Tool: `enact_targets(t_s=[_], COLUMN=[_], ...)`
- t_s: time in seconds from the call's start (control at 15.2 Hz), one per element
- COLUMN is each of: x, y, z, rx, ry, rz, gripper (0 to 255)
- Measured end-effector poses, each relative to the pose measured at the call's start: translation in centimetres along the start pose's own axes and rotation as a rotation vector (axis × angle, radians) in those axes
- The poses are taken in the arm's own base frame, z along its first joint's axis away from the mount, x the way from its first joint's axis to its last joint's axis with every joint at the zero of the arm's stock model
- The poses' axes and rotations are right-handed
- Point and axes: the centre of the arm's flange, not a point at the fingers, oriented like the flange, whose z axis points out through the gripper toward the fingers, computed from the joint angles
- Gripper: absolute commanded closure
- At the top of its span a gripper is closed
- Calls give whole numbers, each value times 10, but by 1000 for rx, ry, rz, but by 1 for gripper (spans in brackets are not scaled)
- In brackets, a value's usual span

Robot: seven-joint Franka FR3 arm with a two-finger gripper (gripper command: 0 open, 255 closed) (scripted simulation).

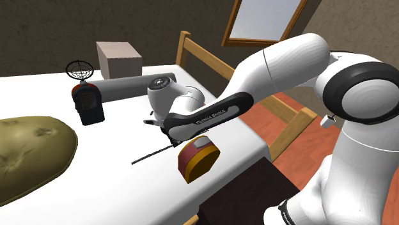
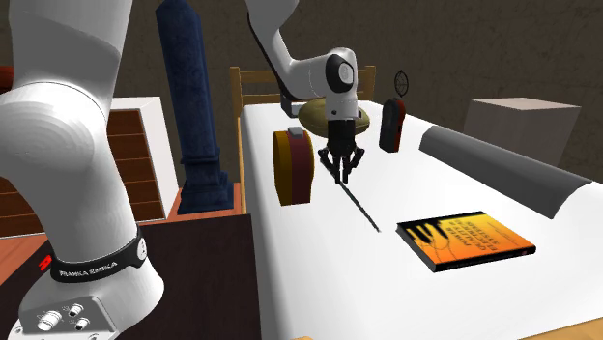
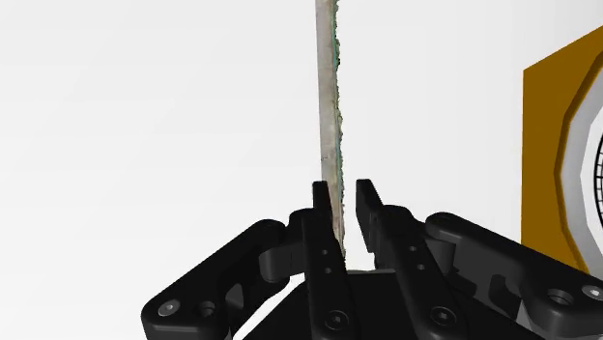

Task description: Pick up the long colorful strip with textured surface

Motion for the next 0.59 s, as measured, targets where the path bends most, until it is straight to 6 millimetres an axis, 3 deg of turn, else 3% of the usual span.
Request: enact_targets(t_s=[0.59], x=[-1], y=[0], z=[-6], rx=[0], ry=[0], rz=[0], gripper=[255])
